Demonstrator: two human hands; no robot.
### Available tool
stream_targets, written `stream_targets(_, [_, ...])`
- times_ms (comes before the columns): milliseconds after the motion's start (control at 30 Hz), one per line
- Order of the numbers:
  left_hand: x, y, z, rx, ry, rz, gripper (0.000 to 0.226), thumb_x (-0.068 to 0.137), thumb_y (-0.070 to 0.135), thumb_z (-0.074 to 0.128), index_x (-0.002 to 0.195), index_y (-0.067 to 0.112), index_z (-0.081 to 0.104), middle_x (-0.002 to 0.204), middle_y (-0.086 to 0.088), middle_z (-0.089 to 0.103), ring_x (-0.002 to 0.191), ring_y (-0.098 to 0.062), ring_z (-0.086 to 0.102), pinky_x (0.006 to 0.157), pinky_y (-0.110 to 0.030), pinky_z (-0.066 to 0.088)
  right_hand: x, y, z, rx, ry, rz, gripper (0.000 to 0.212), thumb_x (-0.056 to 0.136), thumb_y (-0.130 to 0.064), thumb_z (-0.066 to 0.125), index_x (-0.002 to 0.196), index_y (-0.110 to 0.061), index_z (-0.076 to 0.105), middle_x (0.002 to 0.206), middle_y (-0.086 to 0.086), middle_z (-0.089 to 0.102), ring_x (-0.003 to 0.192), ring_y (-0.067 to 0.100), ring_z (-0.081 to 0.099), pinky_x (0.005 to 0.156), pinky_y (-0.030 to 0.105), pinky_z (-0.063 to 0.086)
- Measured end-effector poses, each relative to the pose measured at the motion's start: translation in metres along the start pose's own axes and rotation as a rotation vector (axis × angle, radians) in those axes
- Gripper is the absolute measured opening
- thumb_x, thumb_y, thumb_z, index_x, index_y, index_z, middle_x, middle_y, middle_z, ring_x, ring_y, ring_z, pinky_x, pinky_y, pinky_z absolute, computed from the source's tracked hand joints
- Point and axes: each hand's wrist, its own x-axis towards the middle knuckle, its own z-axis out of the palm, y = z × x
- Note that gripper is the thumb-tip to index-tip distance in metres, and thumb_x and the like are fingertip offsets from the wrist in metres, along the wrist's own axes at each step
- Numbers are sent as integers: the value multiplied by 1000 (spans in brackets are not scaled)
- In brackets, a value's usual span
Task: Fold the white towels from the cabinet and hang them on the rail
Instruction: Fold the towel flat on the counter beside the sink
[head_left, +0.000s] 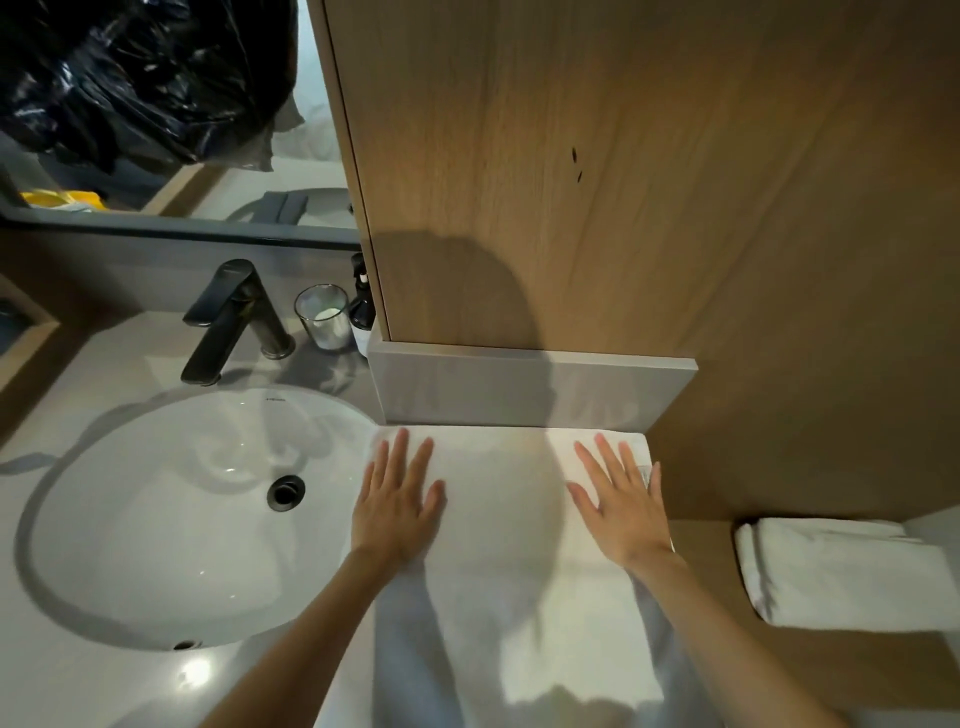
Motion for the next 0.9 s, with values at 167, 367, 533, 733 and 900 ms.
stream_targets(167, [-20,27,-6,66,94,44,59,93,35,25,143,10,42,148,-11,41,134,-33,42,113,-44,26,-18,-54,-17,262,31,-21,54,101,-19,34,154,-22,22,162,6,13,150,29,5,120,45,2])
stream_targets(367, [-74,53,28,10,45,60,53,100,40,18,152,28,22,159,2,10,148,-21,9,118,-39,-1,-72,-105,32,220,106,-107,49,99,-34,31,147,-32,37,156,3,32,144,27,29,114,55,25])
stream_targets(533, [-83,21,18,-23,85,19,54,96,46,20,150,43,18,160,10,3,148,-12,-3,119,-33,-7,-84,-47,33,29,98,-115,53,98,-55,13,150,-46,18,162,-8,12,150,20,8,120,48,6])
stream_targets(733, [-92,-12,9,-39,56,14,58,94,50,11,151,41,11,161,8,2,148,-11,0,121,-32,4,-95,22,18,71,16,71,56,93,-64,-1,148,-53,-7,157,-18,-19,148,18,-16,120,46,-5])
stream_targets(900, [-97,-2,10,23,63,5,70,90,46,-3,153,21,11,160,-3,5,148,-24,7,118,-36,1,-97,-6,5,23,-2,101,60,96,-41,-2,155,-28,3,163,-3,-10,148,25,-16,120,44,-9])
